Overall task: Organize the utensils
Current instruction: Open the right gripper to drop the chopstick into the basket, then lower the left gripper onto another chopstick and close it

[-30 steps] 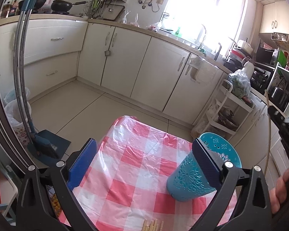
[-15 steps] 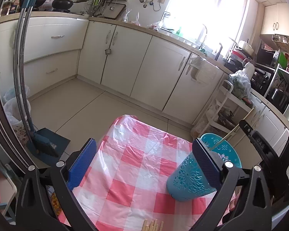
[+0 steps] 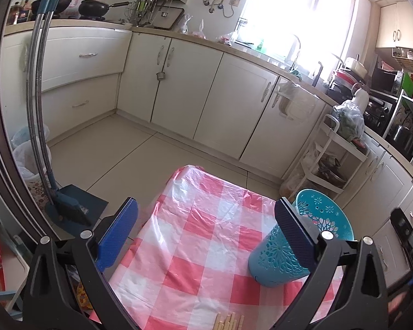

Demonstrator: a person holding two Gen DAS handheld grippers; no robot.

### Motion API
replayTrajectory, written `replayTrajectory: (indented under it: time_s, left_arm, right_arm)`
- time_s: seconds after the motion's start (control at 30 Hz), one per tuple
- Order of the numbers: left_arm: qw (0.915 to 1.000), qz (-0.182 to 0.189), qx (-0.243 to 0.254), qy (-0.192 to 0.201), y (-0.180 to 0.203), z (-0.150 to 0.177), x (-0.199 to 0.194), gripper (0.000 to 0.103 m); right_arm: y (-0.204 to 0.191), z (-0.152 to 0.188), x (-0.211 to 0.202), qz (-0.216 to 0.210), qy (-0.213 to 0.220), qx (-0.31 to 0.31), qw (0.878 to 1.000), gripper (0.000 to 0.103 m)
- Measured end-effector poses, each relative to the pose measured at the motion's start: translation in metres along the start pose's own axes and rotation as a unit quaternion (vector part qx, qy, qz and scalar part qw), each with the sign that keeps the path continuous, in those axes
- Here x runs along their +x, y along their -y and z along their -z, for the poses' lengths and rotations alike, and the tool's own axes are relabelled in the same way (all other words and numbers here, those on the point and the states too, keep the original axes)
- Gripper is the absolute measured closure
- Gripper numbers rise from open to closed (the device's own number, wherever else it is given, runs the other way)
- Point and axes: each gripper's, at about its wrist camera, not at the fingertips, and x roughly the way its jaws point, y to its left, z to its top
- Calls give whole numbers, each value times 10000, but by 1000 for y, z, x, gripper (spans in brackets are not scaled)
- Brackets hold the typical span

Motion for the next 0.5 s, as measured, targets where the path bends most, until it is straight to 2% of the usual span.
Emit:
replayTrajectory:
  time_s: [0.07, 0.17, 0.3, 0.37, 0.5]
  left_arm:
    - [10000, -24, -25, -5, -3, 0, -1, 8]
    - [10000, -42, -51, -33, -8, 0, -2, 8]
    - [10000, -76, -18, -61, -12, 3, -3, 7]
    - [9999, -100, 8, -71, -14, 4, -4, 7]
    - [9997, -171, 51, -136, -21, 4, -3, 7]
  right_arm:
    - [-2, 20, -12, 24, -251, 106, 9996, 76]
    - [-10, 66, -8, -74, -1111, 165, 9936, 76]
    - [-28, 128, 20, -248, -2282, 169, 9732, 82]
    - [-37, 144, 36, -243, -2612, 98, 9649, 82]
    - [-53, 156, 57, -110, -2851, -118, 9584, 83]
